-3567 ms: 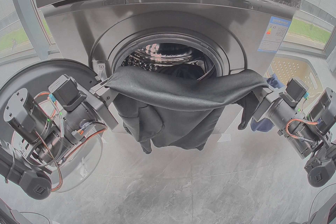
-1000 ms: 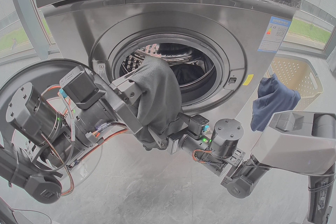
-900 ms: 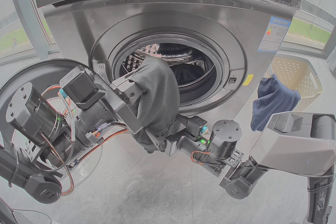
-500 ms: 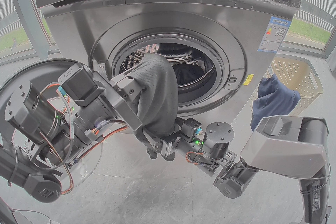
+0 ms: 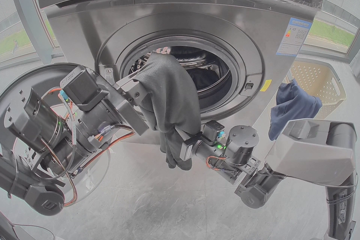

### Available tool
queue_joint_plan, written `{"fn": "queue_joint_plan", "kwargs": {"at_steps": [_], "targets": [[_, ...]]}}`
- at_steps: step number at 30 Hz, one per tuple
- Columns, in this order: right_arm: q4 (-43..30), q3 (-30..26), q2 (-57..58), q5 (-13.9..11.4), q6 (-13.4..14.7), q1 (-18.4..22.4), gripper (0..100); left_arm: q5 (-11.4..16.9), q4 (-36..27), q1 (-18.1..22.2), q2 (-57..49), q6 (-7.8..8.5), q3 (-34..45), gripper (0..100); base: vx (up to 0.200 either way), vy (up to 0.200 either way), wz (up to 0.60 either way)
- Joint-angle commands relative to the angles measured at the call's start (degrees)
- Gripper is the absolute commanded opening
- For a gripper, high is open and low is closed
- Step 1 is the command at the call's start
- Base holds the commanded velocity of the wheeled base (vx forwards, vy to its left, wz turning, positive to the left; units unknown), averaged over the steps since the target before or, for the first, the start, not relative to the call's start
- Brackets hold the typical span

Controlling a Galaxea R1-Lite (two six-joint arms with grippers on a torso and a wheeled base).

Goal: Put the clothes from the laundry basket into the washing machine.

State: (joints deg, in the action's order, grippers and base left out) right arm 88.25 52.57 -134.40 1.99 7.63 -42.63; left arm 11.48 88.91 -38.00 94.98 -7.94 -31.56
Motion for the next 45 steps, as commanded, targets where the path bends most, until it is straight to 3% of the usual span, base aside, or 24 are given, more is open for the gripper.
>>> {"fn": "queue_joint_plan", "kwargs": {"at_steps": [1, 4, 13, 20, 29, 30, 33, 40, 45], "targets": [[0.0, -5.2, 9.2, 0.4, 0.1, 2.4, 0, -0.2, 0.0, 2.3, 0.9, 0.03, 1.2, 0, 0.000, 0.000, 0.00], [-0.1, -7.6, 13.0, 2.7, 0.0, 3.3, 0, -0.4, 0.0, 4.0, 2.1, 0.03, 2.6, 0, 0.000, 0.000, 0.00], [0.0, -10.8, 17.3, 3.2, 1.1, 3.4, 0, -0.1, 0.0, 5.7, 7.7, 0.47, 8.9, 0, 0.000, 0.000, 0.00], [0.0, -11.0, 18.2, 3.2, 1.2, 2.6, 0, 0.3, 0.0, 6.7, 15.2, 3.81, 13.4, 0, 0.000, 0.000, 0.00], [0.0, -11.1, 18.7, 3.1, 1.2, 2.5, 0, 0.8, 0.1, 7.1, 19.2, 5.56, 14.1, 0, 0.000, 0.000, 0.00], [0.0, -11.1, 18.7, 3.1, 1.2, 2.5, 0, 0.9, 0.1, 7.1, 19.2, 5.65, 14.1, 100, 0.000, 0.000, 0.00], [-0.3, -10.6, 18.7, 3.2, 1.0, 2.6, 0, 1.3, 0.0, 7.2, 19.5, 5.04, 15.5, 100, 0.000, 0.000, 0.00], [-0.4, -9.7, 18.3, 3.2, 1.0, 2.5, 0, 3.5, 0.0, 6.8, 22.0, 6.62, 20.7, 100, 0.000, 0.000, 0.00], [-0.6, -9.0, 18.2, 3.2, 1.0, 2.5, 0, 7.1, 0.0, 7.1, 23.3, 10.92, 25.4, 100, 0.000, 0.000, 0.00]]}}
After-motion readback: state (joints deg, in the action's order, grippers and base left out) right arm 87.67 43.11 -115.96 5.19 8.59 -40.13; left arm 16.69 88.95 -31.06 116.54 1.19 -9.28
